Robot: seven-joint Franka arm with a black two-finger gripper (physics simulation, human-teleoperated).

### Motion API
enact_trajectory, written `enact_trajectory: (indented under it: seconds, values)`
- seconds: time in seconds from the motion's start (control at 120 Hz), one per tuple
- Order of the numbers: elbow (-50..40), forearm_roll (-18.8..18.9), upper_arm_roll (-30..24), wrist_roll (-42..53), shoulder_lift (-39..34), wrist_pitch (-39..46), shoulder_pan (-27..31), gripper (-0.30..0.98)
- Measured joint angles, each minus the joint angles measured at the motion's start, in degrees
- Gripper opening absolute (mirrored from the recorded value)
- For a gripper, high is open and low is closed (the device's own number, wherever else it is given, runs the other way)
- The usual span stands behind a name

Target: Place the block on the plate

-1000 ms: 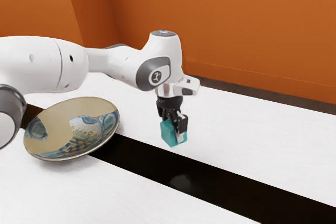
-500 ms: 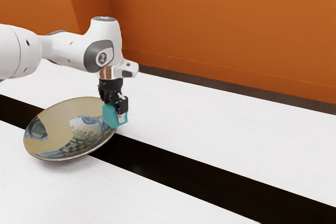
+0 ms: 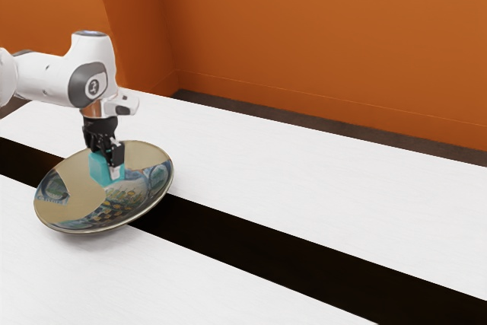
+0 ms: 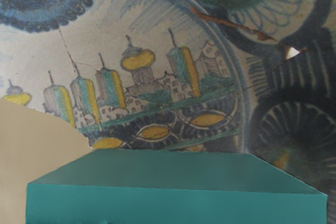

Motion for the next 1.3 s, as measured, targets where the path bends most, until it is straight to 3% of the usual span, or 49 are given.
enact_trajectory:
  seconds: [0.317, 0.65, 0.975, 1.158, 1.3]
  values:
    - [2.9, -2.4, 0.0, 3.0, 8.8, 7.8, 2.4, 0.39]
    - [2.1, -4.2, -0.1, 4.9, 6.3, 9.2, 2.0, 0.61]
    - [2.6, -5.5, -1.6, 8.8, -5.6, 0.0, -7.1, 0.67]
    - [14.1, -5.2, -2.8, 12.0, -6.3, -8.2, -9.1, 0.68]
    - [16.3, -5.1, -2.8, 13.9, -6.4, -12.5, -9.9, 0.68]
